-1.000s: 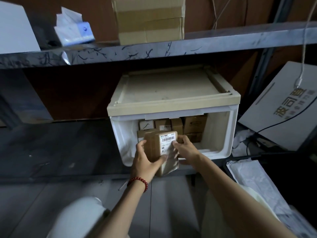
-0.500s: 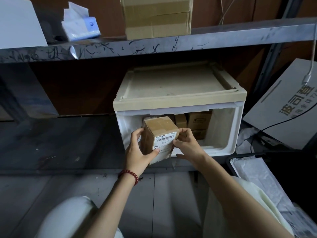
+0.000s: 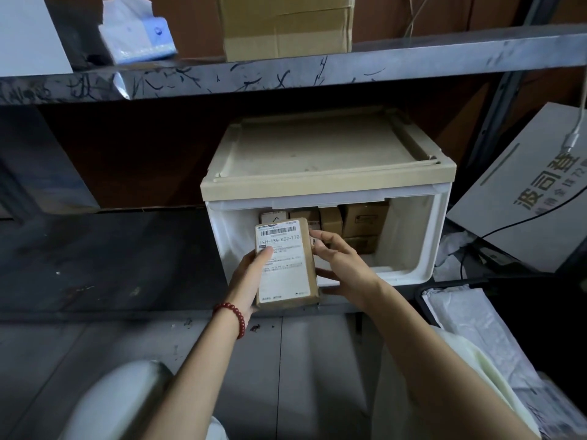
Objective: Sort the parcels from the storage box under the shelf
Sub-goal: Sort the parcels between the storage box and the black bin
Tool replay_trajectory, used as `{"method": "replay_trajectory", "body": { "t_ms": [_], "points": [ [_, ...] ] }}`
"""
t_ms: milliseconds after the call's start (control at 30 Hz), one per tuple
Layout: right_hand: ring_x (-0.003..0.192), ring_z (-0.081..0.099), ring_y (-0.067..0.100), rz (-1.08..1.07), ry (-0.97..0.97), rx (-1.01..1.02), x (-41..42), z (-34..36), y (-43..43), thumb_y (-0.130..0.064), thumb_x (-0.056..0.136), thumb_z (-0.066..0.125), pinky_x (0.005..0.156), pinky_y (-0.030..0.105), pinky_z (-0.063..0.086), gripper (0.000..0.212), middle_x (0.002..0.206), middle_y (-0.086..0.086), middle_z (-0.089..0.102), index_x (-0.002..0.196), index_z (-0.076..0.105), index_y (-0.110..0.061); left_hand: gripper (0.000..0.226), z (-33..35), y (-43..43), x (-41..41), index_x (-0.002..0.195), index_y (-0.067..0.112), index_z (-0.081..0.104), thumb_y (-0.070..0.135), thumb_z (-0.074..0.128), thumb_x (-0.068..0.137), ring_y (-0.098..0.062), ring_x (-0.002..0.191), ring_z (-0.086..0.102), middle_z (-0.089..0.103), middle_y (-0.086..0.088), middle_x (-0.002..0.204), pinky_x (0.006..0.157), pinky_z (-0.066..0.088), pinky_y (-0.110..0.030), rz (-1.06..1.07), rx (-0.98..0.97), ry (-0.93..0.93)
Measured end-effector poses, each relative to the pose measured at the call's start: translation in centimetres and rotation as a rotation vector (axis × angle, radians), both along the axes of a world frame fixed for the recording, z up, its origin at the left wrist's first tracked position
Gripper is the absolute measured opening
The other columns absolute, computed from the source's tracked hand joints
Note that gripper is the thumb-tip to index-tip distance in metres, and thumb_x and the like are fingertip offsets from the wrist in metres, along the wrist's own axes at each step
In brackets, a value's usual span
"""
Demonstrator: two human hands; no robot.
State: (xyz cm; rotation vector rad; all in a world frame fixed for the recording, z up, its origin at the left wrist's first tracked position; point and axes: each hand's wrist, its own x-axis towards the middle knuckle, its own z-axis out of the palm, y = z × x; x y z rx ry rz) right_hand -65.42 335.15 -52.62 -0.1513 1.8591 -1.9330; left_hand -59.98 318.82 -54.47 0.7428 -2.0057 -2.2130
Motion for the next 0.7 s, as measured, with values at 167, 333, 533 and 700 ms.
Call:
{"method": "replay_trajectory", "body": {
  "t_ms": [167,333,533,700],
  "points": [
    [0.114,0.055,0.017,0.04,-0.002,-0.034,0.05,0.08,0.04,-0.026,0.103,0.041,0.09,0.037,0.05,0.028,0.125,-0.003,0.059,0.124,0.057,-0.031,0.037,-0.11,-0.05,-0.5,0.117,0.02,0.059,0.047,0.052,0.092,-0.028,0.097,0.067,0.07,-0.007,0.108,0.082,0.055,-0.046,0.068,0.021,-0.013],
    [0.095,0.056,0.003,0.058,-0.001,-0.016,0.01,-0.14,-0.39,-0.02,0.104,0.038,0.068,0.022,0.047,0.034,0.121,-0.007,0.057,0.132,0.054,-0.032,0.043,-0.27,-0.28,-0.59,0.123,0.022,0.055,0.05,0.053,0.091,-0.027,0.101,0.066,0.069,-0.007,0.111,0.09,0.052,-0.053,0.095,0.015,-0.031],
    [0.113,0.054,0.015,0.005,-0.061,0.006,-0.45,-0.57,-0.82,-0.03,0.103,0.04,0.093,0.035,0.047,0.032,0.113,-0.012,0.059,0.134,0.048,-0.037,0.042,0.11,-0.01,-0.18,0.117,0.036,0.056,0.061,0.056,0.083,-0.017,0.092,0.062,0.066,0.004,0.105,0.063,0.053,-0.031,0.067,-0.046,-0.03],
    [0.113,0.054,0.019,-0.026,-0.154,0.066,-0.73,-0.52,-0.82,-0.038,0.103,0.036,0.087,0.037,0.052,0.027,0.119,-0.011,0.054,0.126,0.05,-0.04,0.036,0.64,0.3,-0.09,0.089,0.033,0.059,0.067,0.048,0.083,-0.015,0.082,0.06,0.065,0.002,0.088,0.056,0.046,-0.026,0.104,-0.01,-0.035]
  ]
}}
